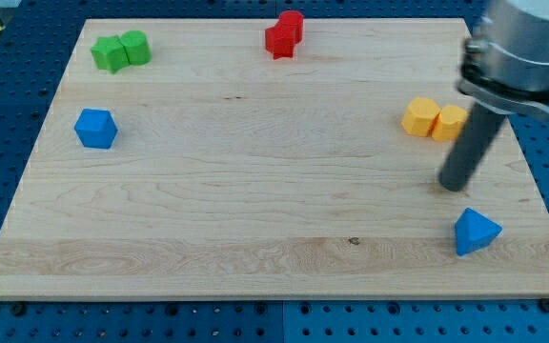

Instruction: Slide blue triangle towards center

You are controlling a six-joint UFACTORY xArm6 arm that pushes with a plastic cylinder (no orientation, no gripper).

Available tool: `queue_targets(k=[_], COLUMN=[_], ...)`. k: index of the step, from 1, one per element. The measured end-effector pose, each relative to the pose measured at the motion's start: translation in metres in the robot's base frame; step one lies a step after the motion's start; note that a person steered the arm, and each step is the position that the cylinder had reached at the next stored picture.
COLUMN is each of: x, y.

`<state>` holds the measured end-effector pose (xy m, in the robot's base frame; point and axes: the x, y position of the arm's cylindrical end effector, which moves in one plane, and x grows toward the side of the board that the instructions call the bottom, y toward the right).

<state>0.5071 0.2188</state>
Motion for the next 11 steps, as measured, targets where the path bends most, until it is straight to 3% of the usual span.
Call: queue_targets(k=[1,3,11], x=[0.028,0.071,0.061], y=[0.036,0.039,-0.030])
